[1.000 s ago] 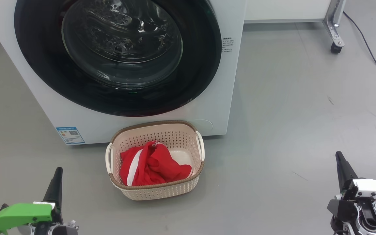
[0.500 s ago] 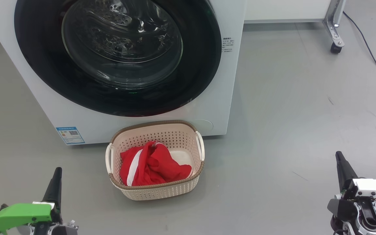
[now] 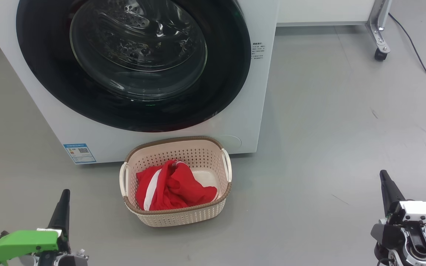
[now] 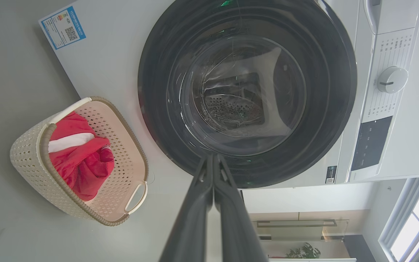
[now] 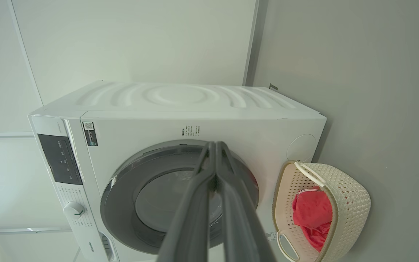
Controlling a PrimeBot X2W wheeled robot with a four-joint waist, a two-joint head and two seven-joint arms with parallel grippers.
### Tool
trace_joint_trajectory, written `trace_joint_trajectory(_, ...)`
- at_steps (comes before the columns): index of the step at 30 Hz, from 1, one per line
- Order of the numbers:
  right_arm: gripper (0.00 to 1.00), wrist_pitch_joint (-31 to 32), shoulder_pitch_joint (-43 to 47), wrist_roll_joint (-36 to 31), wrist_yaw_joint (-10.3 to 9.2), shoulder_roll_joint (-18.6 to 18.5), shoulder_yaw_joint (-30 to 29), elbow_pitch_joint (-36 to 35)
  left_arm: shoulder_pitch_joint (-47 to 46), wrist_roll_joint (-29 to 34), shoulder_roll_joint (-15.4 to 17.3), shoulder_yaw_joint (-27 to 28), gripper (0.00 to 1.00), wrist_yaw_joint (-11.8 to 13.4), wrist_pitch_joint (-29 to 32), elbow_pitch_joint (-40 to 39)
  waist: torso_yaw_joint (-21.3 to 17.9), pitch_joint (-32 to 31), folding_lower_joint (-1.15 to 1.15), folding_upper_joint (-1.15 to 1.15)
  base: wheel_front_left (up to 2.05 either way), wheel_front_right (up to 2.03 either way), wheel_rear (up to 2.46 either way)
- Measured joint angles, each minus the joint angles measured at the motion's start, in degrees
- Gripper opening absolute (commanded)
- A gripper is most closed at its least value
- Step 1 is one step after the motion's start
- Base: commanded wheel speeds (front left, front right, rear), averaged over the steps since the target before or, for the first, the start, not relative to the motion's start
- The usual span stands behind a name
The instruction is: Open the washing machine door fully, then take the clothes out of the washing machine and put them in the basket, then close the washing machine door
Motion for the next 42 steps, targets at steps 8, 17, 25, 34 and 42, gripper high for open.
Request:
trace_joint_trajectory(8,0.0,0.0,0.0,0.0,0.01,0.0,-0.1,0.1,0.0,0.0,0.0,0.0,0.0,0.0,0.0,0.0,0.0,0.0,0.0,0.0,0.0,0.0,0.0)
trace_joint_trajectory(17,0.0,0.0,0.0,0.0,0.02,0.0,-0.1,0.2,0.0,0.0,0.0,0.1,0.0,0.0,0.3,0.0,0.0,0.0,0.0,0.0,0.0,0.0,0.0)
trace_joint_trajectory(25,0.0,0.0,-0.1,0.0,0.16,0.0,-0.2,0.3,0.0,0.0,0.0,0.1,0.0,0.0,0.3,0.0,0.0,0.0,0.0,0.0,0.0,0.0,0.0)
trace_joint_trajectory(34,0.0,0.0,-0.1,0.0,0.18,0.1,-0.2,0.3,0.0,0.0,0.0,0.2,0.0,0.0,0.3,0.0,0.0,0.0,0.0,0.0,0.0,0.0,0.0)
trace_joint_trajectory(42,0.0,0.0,-0.1,0.0,0.19,0.1,-0.3,0.4,0.0,0.0,0.0,0.2,0.0,0.0,0.3,0.0,0.0,0.0,0.0,0.0,0.0,0.0,0.0)
